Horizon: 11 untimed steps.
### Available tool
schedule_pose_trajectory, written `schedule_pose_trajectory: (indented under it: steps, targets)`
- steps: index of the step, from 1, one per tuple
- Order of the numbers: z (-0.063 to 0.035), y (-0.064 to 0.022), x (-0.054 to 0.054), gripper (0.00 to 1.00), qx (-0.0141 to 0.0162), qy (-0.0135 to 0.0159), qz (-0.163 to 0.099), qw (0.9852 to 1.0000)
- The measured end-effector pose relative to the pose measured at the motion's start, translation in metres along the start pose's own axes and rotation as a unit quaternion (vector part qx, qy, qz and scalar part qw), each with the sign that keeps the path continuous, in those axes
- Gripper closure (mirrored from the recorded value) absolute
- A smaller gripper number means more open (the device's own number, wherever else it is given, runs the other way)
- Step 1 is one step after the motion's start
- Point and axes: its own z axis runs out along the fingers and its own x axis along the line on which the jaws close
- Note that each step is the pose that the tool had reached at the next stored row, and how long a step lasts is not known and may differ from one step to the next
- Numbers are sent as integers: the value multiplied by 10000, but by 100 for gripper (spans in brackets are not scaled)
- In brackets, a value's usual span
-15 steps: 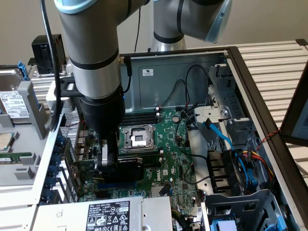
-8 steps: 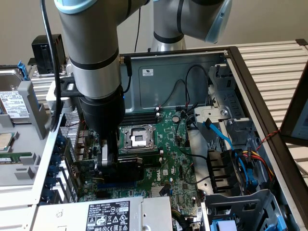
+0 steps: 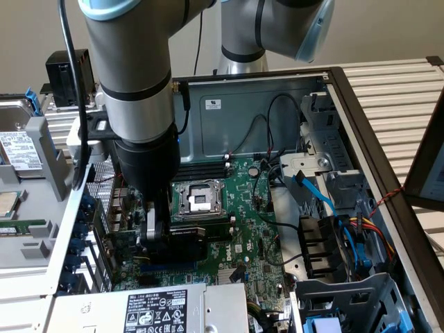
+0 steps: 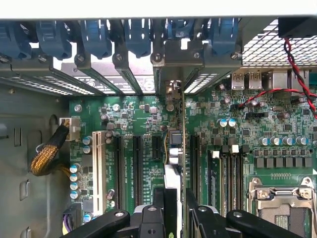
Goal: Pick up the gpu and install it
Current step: 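Insert the gpu into the slot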
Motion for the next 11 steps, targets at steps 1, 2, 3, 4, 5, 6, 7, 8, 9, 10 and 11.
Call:
schedule_pose_trajectory:
  steps: [1, 2, 3, 4, 5, 6, 7, 8, 9, 10, 11]
  targets:
    - [1, 0, 0, 73, 0, 0, 0, 10000]
    - [1, 0, 0, 73, 0, 0, 0, 10000]
    - [1, 0, 0, 73, 0, 0, 0, 10000]
    - [1, 0, 0, 73, 0, 0, 0, 10000]
    - [1, 0, 0, 73, 0, 0, 0, 10000]
    - [2, 0, 0, 73, 0, 0, 0, 10000]
    - [2, 0, 1, 73, 0, 0, 0, 10000]
    - [3, 0, 5, 73, 0, -1, 0, 10000]
    - [4, 0, 8, 73, 1, -2, 0, 10000]
    - [4, 0, 10, 73, 1, -2, 1, 10000]
    - [4, -1, 11, 73, 1, -1, 1, 10000]
